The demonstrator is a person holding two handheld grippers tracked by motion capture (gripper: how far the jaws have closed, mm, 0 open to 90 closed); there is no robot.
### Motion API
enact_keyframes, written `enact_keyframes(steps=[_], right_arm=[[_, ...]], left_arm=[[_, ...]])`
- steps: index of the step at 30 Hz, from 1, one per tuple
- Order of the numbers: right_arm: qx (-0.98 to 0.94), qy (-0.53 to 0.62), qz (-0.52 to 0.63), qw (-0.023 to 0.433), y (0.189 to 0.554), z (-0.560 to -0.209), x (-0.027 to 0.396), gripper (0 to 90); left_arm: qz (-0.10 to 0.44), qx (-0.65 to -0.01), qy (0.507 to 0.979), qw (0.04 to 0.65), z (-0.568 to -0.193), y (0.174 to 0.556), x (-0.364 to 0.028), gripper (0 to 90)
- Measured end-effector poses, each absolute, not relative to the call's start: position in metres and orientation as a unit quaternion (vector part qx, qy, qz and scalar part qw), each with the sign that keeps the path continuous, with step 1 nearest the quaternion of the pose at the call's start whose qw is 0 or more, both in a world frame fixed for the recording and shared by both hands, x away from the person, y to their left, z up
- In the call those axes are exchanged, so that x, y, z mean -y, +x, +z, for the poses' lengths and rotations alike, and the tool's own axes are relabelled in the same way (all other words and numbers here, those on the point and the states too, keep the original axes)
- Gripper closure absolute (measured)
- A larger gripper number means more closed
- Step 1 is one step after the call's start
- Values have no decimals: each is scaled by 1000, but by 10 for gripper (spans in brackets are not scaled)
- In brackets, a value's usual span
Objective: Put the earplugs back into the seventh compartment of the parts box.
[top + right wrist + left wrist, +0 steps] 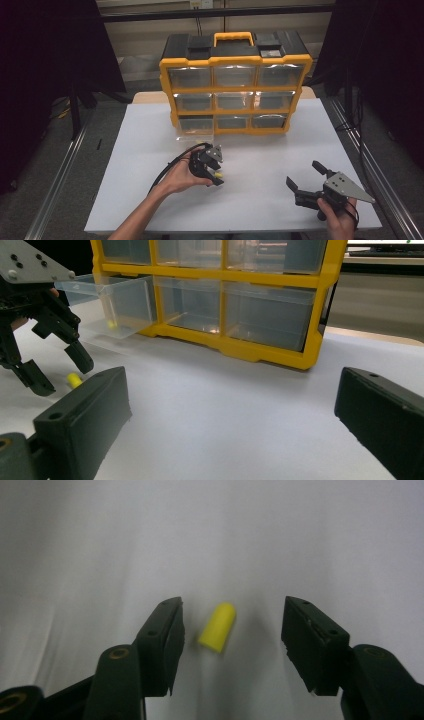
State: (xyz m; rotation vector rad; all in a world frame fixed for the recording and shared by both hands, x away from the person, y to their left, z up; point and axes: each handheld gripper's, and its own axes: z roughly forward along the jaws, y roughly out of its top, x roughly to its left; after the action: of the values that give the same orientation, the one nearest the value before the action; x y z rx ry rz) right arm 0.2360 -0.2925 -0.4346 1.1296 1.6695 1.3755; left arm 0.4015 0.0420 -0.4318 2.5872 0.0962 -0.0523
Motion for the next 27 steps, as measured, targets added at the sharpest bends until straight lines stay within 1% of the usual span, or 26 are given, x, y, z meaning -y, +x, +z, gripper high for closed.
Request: enact_keyframes(steps=[2,7,9,12,17,18,22,24,27], right_arm=[[-642,435,530,343,236,-435,292,11],[-642,436,529,343,236,-435,292,11],[-642,435,529,344,236,-435,292,11],[-642,435,529,345,236,-435,292,10],[-642,435,529,345,236,-435,292,10],[-643,435,528,344,236,-435,291,10],[-642,435,529,344,236,-435,291,10],[-644,434,529,343,236,-435,291,10],[-645,432,530,341,236,-435,291,10]], left_arm=[[-20,-37,962,271,-433,404,-43,444],[-19,-36,962,269,-432,408,-44,537],[-29,-38,962,268,-432,409,-44,560],[-18,-38,963,267,-432,407,-43,570],[-21,-27,963,267,-432,404,-42,682],[-28,-26,964,265,-431,405,-43,688],[-18,-31,962,270,-432,405,-43,718],[-27,-30,962,271,-432,405,-43,764],[-25,-28,962,271,-432,405,-43,793]])
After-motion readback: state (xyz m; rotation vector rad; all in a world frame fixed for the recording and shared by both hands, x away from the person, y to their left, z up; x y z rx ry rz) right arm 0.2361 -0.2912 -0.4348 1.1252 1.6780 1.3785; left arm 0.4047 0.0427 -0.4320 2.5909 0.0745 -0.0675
